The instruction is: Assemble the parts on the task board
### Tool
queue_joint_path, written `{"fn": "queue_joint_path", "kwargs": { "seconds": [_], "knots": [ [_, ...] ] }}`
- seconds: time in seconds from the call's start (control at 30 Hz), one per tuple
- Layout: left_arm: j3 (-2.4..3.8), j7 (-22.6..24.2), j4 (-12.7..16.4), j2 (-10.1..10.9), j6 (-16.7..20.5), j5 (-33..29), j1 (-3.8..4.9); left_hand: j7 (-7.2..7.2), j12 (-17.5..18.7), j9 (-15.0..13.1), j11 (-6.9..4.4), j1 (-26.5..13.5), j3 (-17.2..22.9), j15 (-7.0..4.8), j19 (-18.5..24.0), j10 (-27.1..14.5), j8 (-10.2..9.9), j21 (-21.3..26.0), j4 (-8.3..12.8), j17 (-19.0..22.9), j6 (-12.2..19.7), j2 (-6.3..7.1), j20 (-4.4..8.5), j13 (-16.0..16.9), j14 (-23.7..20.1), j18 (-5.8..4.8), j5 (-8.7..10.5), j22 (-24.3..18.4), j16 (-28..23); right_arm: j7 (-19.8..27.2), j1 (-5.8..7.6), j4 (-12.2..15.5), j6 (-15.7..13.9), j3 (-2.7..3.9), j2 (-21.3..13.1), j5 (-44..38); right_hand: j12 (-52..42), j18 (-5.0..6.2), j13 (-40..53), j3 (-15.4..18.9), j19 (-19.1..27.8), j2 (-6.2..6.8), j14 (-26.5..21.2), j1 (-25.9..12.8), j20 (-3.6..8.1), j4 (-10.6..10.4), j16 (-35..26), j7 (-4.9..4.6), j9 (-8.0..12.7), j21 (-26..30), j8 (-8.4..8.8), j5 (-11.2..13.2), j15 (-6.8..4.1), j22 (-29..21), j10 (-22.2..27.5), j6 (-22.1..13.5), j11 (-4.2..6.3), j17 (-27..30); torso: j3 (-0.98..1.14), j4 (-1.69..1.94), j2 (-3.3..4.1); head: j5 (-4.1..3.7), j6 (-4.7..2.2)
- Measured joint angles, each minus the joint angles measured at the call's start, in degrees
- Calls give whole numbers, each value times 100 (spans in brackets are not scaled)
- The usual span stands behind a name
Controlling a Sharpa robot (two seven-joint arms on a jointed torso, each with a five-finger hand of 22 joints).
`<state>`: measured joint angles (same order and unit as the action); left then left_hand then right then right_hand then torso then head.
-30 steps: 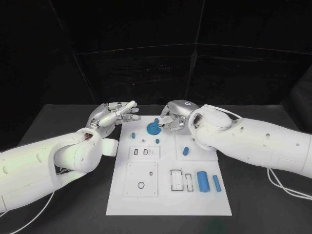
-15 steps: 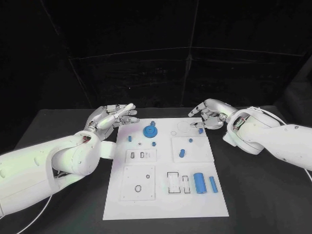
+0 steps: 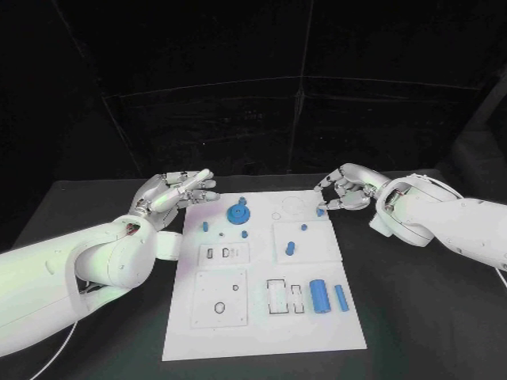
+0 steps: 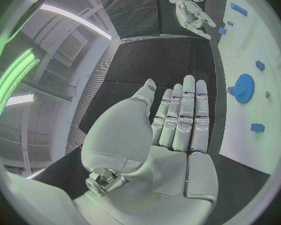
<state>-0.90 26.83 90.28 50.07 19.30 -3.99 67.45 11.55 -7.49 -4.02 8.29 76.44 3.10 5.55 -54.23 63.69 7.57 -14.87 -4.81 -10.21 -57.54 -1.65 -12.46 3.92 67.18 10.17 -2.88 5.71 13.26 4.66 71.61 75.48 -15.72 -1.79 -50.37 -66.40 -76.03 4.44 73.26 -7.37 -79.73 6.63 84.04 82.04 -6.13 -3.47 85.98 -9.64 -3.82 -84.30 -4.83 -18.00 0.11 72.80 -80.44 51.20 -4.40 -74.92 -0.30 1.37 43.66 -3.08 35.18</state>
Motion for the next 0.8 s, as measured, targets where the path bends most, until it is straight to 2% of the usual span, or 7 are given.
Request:
{"fn": "queue_joint_path", "kwargs": {
  "seconds": [0.27,0.6,0.7,0.8],
  "knots": [
    [-1,-4,-20,-10,-10,0,0,0,0,0,0,0,0,0,0,0,0,0,0,0,0,0,0,0,0,0,0,1,0,52,-56,-143,115,0,43,-79,22,0,-27,13,20,0,0,0,-20,49,0,-10,0,24,22,0,0,-17,41,-61,0,1,-10,6,0,-3,38],
    [-1,-5,-31,-15,-13,-1,-1,0,23,0,0,0,0,0,0,0,0,22,0,1,0,0,0,0,-1,0,0,1,0,61,-91,-227,226,0,71,-140,22,0,-34,14,20,0,0,0,-21,50,0,-17,-4,25,46,0,0,-18,41,-69,0,1,-11,1,-3,-2,62],
    [-1,-6,-33,-15,-14,-1,-1,0,23,0,0,0,0,0,1,0,0,22,0,0,0,0,-1,0,-1,0,0,0,0,61,-114,-244,259,1,77,-149,22,0,-34,30,20,0,0,0,-21,65,0,24,-18,25,-5,0,0,-19,41,-27,0,1,-12,1,-4,-3,66],
    [-1,-7,-33,-15,-14,-1,-1,0,23,0,0,0,0,0,-18,-1,0,22,0,-5,1,0,17,0,-1,0,0,-5,0,57,-136,-261,292,1,88,-156,22,0,-32,32,20,0,0,0,-21,68,0,25,-27,25,-33,0,0,-18,41,36,0,1,-12,1,-6,-3,69]
  ]
}}
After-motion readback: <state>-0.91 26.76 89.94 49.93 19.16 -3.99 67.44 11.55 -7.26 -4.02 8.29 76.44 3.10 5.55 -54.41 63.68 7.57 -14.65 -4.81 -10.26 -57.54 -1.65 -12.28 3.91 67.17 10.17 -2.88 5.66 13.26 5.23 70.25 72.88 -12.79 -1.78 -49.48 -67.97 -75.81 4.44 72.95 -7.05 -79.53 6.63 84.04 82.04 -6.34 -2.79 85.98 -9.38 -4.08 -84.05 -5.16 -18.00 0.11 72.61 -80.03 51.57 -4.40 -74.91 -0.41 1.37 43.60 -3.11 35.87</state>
